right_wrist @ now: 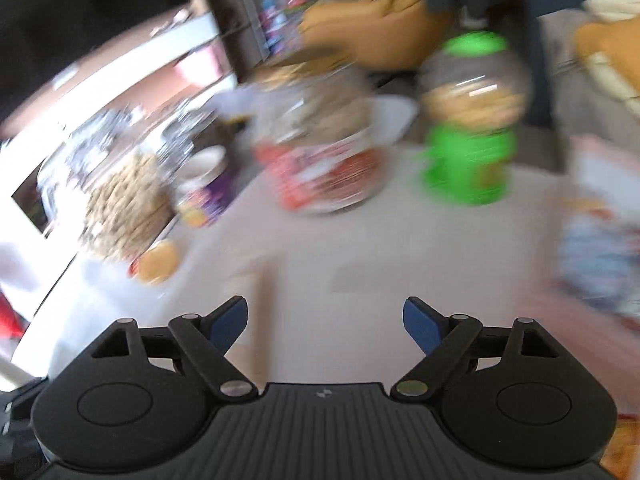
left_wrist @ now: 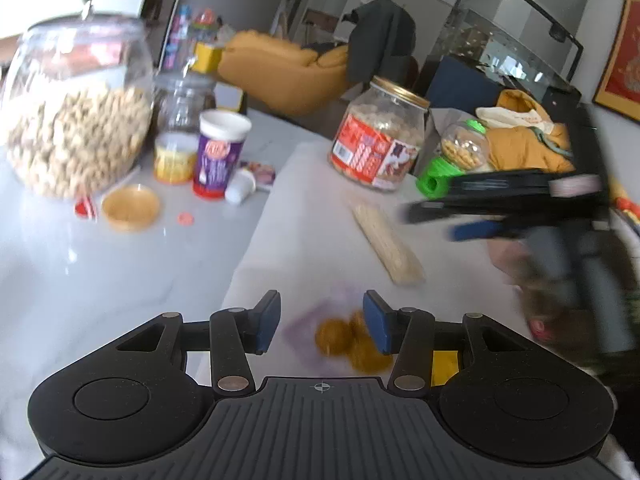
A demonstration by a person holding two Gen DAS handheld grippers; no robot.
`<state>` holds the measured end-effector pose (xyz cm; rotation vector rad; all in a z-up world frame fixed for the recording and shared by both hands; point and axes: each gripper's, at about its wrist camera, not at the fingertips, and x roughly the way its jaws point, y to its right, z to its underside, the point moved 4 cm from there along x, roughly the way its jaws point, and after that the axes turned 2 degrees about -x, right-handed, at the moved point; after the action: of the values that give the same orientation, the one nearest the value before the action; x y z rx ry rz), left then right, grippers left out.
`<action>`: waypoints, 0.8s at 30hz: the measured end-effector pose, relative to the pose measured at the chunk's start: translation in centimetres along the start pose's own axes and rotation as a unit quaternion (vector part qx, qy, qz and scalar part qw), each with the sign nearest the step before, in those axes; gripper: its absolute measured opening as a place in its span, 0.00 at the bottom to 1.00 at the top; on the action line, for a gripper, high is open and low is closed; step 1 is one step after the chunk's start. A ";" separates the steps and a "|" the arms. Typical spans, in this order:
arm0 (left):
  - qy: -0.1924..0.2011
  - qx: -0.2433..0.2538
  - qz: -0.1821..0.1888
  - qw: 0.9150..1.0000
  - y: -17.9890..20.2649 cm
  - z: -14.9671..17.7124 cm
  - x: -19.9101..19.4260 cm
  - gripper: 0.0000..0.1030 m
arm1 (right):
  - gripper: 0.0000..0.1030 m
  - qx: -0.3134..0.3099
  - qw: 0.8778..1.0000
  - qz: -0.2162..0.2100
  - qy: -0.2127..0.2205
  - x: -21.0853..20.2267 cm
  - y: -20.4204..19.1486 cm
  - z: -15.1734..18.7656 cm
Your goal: Organize snacks
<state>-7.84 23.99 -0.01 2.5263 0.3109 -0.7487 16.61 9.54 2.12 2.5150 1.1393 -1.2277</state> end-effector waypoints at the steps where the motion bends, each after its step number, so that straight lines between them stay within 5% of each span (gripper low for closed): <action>1: -0.007 -0.009 0.007 1.000 -0.2 0.4 -0.4 0.50 | 0.83 -0.006 1.000 -0.005 -0.010 1.4 -1.6 0.2; 2: -0.012 -0.015 0.013 1.000 -0.3 0.7 -0.6 0.50 | 0.80 -0.015 1.000 -0.007 -0.018 2.6 -2.8 0.3; 5: -0.015 -0.021 0.035 0.999 -0.1 1.8 -0.8 0.50 | 0.33 -0.071 0.996 0.024 -0.043 4.9 -5.8 1.2; 6: -0.016 -0.022 0.041 0.999 0.2 2.0 -0.5 0.50 | 0.29 -0.092 0.994 0.038 -0.043 4.8 -6.3 1.5; 12: -0.020 0.004 0.072 0.997 3.8 2.7 2.5 0.52 | 0.28 -0.120 0.989 0.058 -0.059 1.0 -4.7 5.1; 20: -0.060 0.063 0.144 0.986 10.5 3.7 6.1 0.52 | 0.28 -0.090 0.987 0.132 -0.033 -6.6 2.7 11.7; 24: -0.062 0.085 0.161 0.981 11.4 3.7 5.6 0.52 | 0.49 -0.045 0.987 0.152 -0.018 -8.9 5.8 13.6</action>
<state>-0.93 12.74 -1.47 2.5814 -0.2109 -0.8258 8.56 -5.24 -1.70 2.4705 0.7470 -1.1092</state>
